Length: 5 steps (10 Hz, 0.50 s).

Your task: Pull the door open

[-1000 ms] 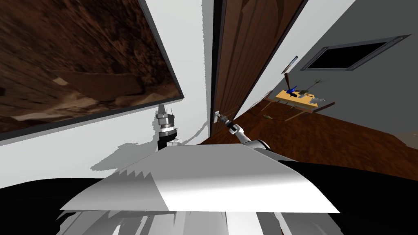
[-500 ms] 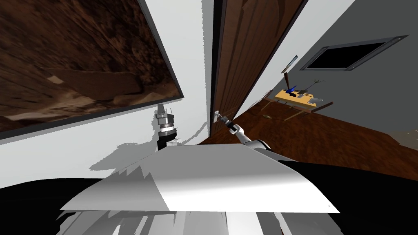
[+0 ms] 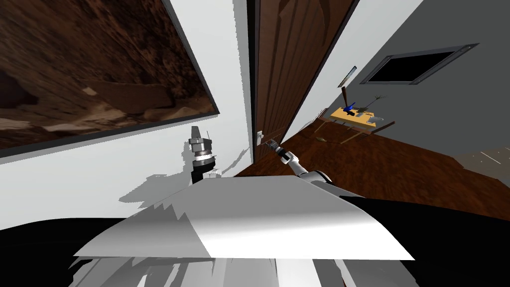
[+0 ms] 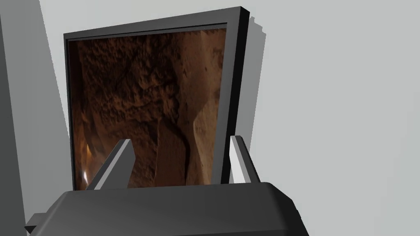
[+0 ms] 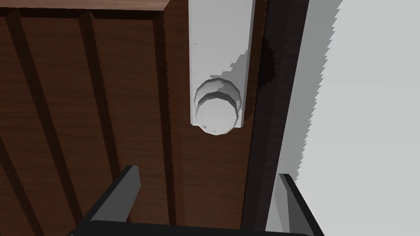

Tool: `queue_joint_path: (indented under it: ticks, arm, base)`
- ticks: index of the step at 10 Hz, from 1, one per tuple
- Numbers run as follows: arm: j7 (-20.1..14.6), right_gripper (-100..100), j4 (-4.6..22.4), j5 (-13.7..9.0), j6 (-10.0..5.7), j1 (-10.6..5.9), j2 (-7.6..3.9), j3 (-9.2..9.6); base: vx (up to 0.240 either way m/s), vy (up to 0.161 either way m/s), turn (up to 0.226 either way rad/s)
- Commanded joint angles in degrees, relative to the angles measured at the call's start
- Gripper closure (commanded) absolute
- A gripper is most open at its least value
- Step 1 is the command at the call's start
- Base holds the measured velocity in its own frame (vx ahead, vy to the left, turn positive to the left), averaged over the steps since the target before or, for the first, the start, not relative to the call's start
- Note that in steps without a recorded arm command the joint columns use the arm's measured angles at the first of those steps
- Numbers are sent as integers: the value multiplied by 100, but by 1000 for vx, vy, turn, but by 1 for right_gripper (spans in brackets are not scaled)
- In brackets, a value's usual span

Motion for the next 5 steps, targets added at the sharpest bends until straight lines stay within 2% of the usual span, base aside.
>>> queue_joint_path:
  ticks: [1,2,5]
  arm:
    - [0,-100,0,0,0,0,0,0]
    - [34,-100,6,-8,27,-4,34,-21]
    - [96,-100,17,-22,68,-15,91,-55]
  base:
    - [-86,-44,-5]
    - [69,35,40]
    - [160,92,31]
